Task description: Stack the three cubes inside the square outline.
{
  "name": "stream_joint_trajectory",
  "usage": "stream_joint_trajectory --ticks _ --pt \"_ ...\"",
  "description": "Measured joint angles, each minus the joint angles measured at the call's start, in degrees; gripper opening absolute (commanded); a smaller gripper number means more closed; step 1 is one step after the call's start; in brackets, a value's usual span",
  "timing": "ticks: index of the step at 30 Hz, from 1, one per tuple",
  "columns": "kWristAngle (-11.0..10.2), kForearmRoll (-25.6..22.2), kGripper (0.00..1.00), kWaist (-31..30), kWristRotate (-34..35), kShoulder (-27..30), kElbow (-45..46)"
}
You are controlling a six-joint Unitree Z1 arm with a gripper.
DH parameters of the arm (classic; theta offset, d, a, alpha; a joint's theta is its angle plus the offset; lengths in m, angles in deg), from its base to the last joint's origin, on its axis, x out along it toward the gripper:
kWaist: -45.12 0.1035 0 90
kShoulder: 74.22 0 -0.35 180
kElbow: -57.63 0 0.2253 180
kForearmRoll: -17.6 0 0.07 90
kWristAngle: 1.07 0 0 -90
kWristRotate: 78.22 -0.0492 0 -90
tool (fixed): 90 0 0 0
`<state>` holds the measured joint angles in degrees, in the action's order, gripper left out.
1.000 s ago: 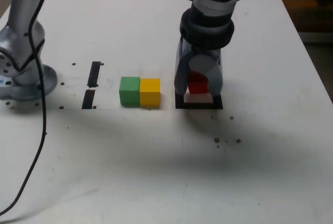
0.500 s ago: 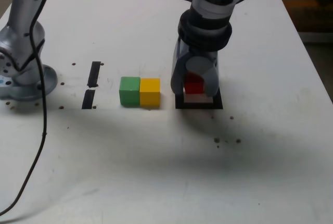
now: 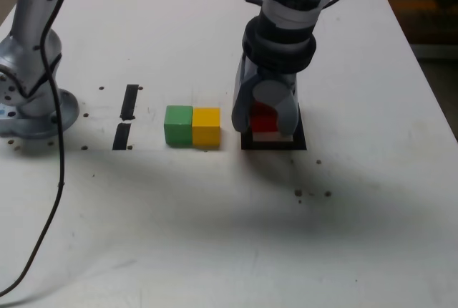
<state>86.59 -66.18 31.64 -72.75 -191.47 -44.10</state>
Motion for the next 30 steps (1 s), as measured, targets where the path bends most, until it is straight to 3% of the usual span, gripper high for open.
stream_joint_trajectory --ticks 5,17,23,30 --pt "0.4 0.6 0.55 0.1 -0.4 -0.3 0.3" --pt "-0.2 1.7 0.81 0.1 -0.6 -0.3 0.6" --pt "-2.0 0.2 0.82 0.1 0.2 1.5 0.6" --pt "-3.6 -5.0 0.82 -0.4 3.4 6.2 0.5"
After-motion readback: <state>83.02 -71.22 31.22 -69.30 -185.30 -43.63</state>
